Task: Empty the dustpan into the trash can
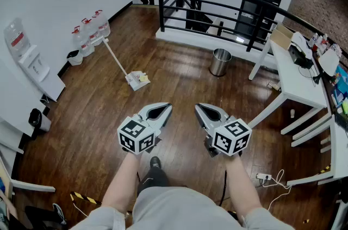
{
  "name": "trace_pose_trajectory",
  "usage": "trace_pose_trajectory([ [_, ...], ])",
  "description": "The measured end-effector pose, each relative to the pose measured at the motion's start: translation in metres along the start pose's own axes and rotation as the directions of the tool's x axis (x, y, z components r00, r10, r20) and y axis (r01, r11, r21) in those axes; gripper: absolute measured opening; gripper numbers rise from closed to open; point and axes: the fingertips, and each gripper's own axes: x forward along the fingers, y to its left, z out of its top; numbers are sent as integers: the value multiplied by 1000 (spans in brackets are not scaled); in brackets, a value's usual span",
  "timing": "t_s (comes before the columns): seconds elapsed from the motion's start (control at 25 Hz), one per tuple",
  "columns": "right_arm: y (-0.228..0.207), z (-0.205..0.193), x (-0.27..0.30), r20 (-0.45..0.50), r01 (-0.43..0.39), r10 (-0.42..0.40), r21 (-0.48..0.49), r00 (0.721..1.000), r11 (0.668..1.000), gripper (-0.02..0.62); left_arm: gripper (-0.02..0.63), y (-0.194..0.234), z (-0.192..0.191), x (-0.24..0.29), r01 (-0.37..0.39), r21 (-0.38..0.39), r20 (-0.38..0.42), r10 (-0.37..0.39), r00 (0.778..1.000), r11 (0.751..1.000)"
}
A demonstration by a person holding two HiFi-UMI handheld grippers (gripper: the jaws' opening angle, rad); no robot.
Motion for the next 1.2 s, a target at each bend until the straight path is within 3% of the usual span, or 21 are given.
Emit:
trace_pose_trajectory([
  [0.24,-16,3,78,-21,-9,9,-5,1000,1000,-2,5,82,0,6,-26,-18,4,26,1000,1000],
  [0.76,-46,49,307,-50,-20,18,-26,999,999,-2,5,312,33,27,-59,-18,6,59,998,998],
  [1.2,-127,50,431,-68,-46,44,-35,997,998,-2,5,454,18,82,-169,-55,-19,168,986,984],
])
